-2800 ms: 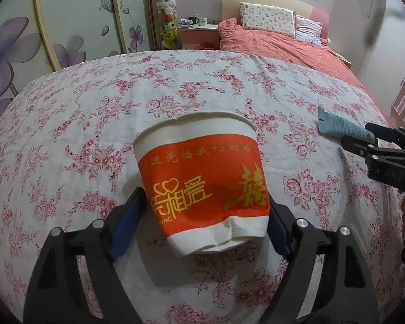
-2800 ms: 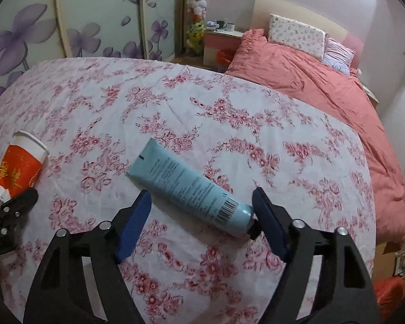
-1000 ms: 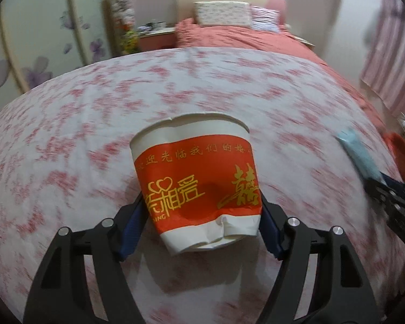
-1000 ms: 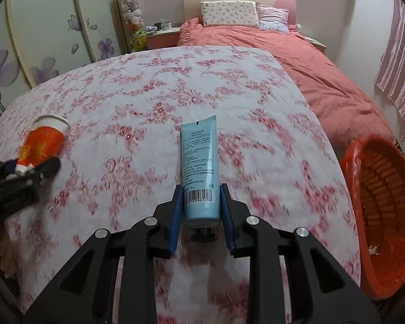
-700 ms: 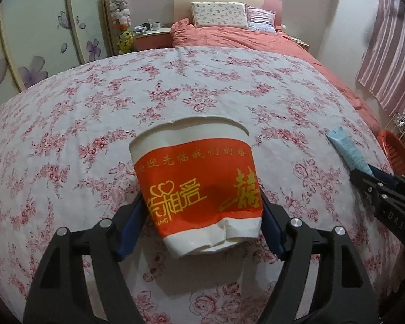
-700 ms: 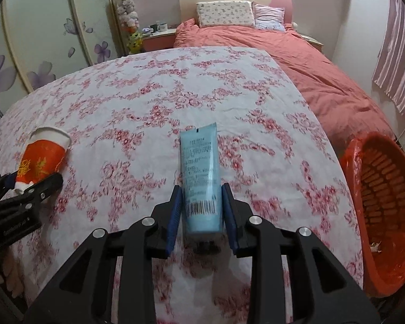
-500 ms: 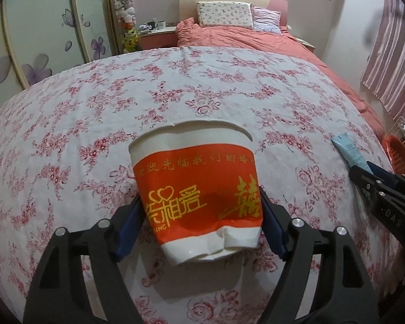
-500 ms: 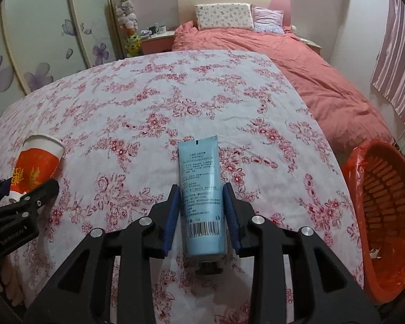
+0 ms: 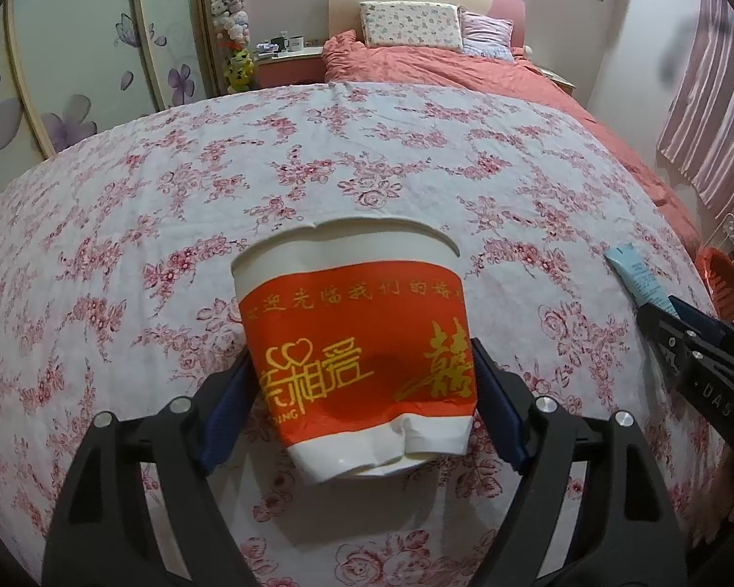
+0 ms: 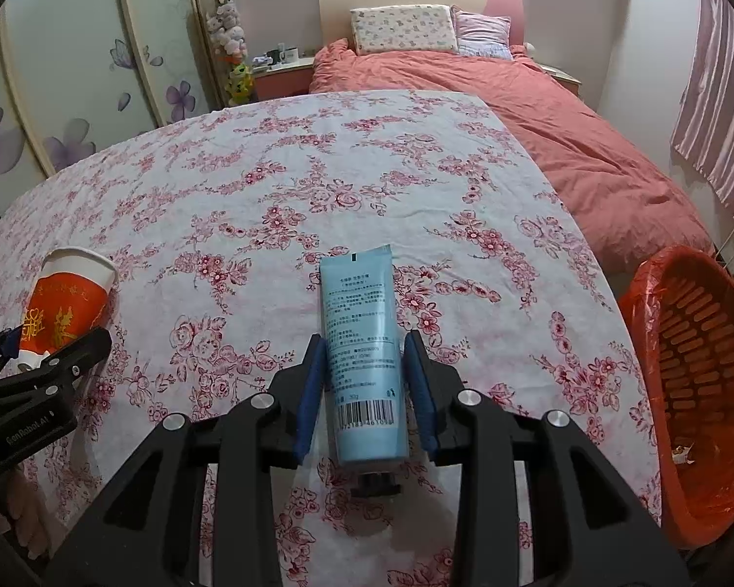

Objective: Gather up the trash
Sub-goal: 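Lift and carry the tube and cup over the orange basket with both tools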

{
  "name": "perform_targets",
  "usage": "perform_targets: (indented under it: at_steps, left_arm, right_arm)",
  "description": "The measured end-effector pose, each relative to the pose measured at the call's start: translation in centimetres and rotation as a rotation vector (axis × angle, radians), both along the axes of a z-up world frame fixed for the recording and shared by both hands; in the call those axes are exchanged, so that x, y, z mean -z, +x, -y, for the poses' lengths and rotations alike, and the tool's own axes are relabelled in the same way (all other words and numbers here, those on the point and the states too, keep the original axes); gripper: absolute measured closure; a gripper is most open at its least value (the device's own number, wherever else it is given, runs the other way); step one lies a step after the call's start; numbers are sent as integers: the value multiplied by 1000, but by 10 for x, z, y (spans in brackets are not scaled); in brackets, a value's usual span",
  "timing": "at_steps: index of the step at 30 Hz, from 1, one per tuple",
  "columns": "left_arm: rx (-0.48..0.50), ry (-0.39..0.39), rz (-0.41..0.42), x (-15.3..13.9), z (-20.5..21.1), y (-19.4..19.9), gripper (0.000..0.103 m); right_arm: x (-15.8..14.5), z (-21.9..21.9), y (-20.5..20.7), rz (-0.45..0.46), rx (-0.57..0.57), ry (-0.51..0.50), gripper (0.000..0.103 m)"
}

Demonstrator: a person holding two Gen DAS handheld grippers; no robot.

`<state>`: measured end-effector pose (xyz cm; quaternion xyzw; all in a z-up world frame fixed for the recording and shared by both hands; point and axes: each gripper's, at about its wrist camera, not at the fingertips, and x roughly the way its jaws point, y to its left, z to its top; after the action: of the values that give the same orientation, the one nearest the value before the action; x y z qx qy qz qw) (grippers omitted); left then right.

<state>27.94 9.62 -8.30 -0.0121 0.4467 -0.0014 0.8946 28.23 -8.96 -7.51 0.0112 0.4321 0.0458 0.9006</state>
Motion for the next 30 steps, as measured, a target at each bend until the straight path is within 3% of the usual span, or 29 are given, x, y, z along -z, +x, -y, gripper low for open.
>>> perform_targets:
  at_steps: [19,21,30]
  left_arm:
    - [-14,-21,10,-2,-5,-4,29]
    - [-10,-32,15,-3,-6,-5,30]
    - [-2,-52,17,-9,1,-11,31]
  right_arm:
    - [-1,1,-4,0,2,21,67]
    - [-2,4,-6,3,10,34,73]
    - [-6,24,-15,22,19,147,73]
